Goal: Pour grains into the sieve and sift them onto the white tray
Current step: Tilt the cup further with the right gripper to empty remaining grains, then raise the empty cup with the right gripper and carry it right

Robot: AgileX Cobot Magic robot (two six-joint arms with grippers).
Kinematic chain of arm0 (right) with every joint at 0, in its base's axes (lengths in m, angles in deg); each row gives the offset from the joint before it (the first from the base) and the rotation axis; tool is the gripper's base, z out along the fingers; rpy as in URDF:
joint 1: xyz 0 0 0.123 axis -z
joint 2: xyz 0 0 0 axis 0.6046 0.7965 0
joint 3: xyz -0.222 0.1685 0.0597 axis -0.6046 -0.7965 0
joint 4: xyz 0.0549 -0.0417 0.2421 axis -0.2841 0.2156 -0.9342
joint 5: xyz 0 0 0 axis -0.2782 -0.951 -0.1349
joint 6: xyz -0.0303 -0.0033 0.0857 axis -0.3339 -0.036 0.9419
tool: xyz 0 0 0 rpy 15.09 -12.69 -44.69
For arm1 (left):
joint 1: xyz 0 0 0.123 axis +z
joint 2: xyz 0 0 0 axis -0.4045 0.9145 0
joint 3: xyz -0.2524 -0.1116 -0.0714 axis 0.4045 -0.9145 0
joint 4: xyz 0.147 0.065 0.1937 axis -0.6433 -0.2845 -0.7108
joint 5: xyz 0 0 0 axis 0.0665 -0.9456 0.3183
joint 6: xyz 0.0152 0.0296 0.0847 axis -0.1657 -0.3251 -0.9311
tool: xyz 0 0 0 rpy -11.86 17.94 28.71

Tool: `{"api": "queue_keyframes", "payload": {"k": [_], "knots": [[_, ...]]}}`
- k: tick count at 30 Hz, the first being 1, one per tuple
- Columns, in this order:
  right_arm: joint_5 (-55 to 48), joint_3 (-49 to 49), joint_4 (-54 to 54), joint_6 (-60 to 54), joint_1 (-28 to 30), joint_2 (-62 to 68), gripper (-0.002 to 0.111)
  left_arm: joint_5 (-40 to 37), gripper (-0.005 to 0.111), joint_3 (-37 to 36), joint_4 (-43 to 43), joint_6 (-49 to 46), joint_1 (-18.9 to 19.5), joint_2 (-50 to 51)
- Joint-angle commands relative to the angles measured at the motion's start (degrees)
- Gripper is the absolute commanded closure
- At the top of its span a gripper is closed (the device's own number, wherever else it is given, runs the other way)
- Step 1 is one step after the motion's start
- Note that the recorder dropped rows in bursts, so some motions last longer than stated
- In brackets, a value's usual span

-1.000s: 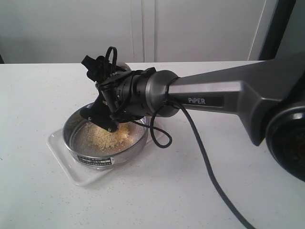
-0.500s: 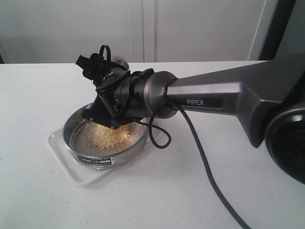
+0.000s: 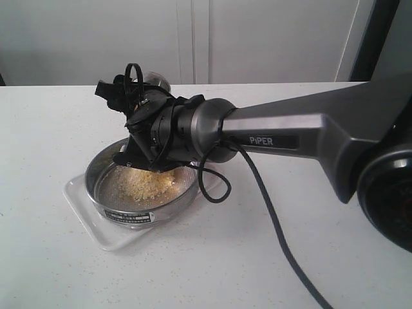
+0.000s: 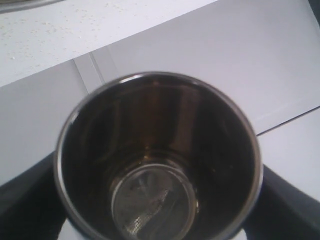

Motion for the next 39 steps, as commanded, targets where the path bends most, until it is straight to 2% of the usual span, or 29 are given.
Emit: {"api": "queue_keyframes", "payload": {"k": [1,15,18,19,21,23,25,31,39], "knots": [[-0.92,0.54,1.18,-2.29,-0.83,-0.27,0.108,-0.19,0.107,-0.30,0.63,0.02,0.11,-0.27],[-1.36,0.54,-0.90,-2.57,-0.85,-0.27,0.108,-0.19,0.107,-0.30,0.63,0.02,0.11,-0.27],[-1.66,0.06,-2.61,3.11,-0.79,-0.27,0.108,-0.19,0.107,-0.30,0.63,0.02,0.11,-0.27],[-2.46,-0.62,-2.39,0.48,-1.36,-0.40,0.108,-0.19,0.107,-0.30,0.63,0.02,0.11,-0.27],[-1.02,-0.32,-3.37,4.35,0.01,-0.38,0.108,-0.19,0.107,-0.30,0.63,0.02,0.11,-0.27],[-3.02,-1.23,-5.96,4.39,-1.73,-0.51,0.108,-0.19,0.107,-0.30,0.63,0.02,0.11,-0.27],[-1.95,-1.36,-5.73,4.82,-0.81,-0.51,0.108,-0.19,0.107,-0.30,0.63,0.02,0.11,-0.27],[-0.78,-1.36,-8.82,17.00,-0.69,-2.07,0.108,-0.19,0.107,-0.30,0.63,0.02,0.11,-0.27],[11.98,-1.48,-15.82,29.26,1.92,-7.19,0.108,-0.19,0.107,-0.30,0.63,0.02,0.11,-0.27]]}}
